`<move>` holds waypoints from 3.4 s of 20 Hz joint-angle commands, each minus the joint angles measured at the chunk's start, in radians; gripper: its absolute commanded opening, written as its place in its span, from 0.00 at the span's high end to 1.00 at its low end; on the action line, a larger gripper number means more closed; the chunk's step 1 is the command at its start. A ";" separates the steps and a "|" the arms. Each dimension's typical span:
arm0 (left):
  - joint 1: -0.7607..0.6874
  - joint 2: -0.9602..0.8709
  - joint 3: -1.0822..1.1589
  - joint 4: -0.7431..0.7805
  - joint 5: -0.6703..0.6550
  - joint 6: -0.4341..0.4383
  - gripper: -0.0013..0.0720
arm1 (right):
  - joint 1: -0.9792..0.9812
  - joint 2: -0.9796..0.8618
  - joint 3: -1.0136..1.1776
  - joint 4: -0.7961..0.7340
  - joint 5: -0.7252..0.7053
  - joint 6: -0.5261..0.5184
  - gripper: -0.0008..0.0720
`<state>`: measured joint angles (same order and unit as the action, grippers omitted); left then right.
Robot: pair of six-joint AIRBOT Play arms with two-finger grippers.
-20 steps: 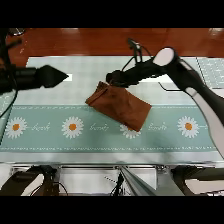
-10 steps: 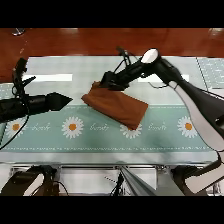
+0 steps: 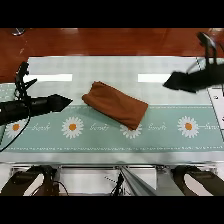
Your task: Fold the shirts.
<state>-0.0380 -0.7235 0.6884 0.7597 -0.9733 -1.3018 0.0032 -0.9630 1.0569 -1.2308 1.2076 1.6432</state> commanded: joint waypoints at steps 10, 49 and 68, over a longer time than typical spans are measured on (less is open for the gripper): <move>-0.053 -0.027 -0.002 0.000 0.027 -0.001 0.94 | 0.098 -0.235 -0.527 0.677 -0.448 -0.213 0.14; -0.131 -0.109 -0.074 0.000 0.039 0.000 0.94 | -0.807 -0.277 0.793 0.132 0.647 -0.043 0.96; -0.095 -0.110 -0.060 0.009 0.075 0.058 0.94 | -1.227 0.151 0.135 -0.325 0.587 0.060 0.14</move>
<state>-0.1558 -0.8333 0.6189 0.7624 -0.9218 -1.2819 -1.2179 -0.8196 1.2022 -1.6268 1.8309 1.7351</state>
